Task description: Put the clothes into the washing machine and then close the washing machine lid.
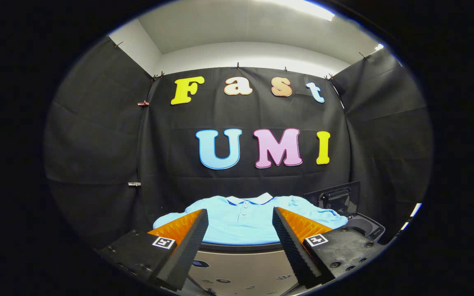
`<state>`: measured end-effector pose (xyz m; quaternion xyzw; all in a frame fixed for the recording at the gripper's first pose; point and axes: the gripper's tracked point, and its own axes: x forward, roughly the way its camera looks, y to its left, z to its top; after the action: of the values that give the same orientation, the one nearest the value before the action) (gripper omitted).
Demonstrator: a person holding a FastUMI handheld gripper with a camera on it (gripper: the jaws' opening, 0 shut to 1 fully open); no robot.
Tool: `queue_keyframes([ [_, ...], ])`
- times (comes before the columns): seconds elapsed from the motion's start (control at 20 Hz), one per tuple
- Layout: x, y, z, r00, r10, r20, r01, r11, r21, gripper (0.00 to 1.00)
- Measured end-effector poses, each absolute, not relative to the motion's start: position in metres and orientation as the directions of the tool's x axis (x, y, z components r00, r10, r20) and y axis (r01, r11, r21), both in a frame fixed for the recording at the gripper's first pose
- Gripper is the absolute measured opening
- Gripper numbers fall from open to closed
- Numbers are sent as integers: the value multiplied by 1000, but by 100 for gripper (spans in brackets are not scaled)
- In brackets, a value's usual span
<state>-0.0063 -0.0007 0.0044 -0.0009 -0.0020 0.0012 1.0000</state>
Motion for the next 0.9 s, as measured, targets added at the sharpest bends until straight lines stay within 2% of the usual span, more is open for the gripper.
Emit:
queue_keyframes([
  [0.9,0,0,16,1000,13,10,-13,1000,-8,98],
])
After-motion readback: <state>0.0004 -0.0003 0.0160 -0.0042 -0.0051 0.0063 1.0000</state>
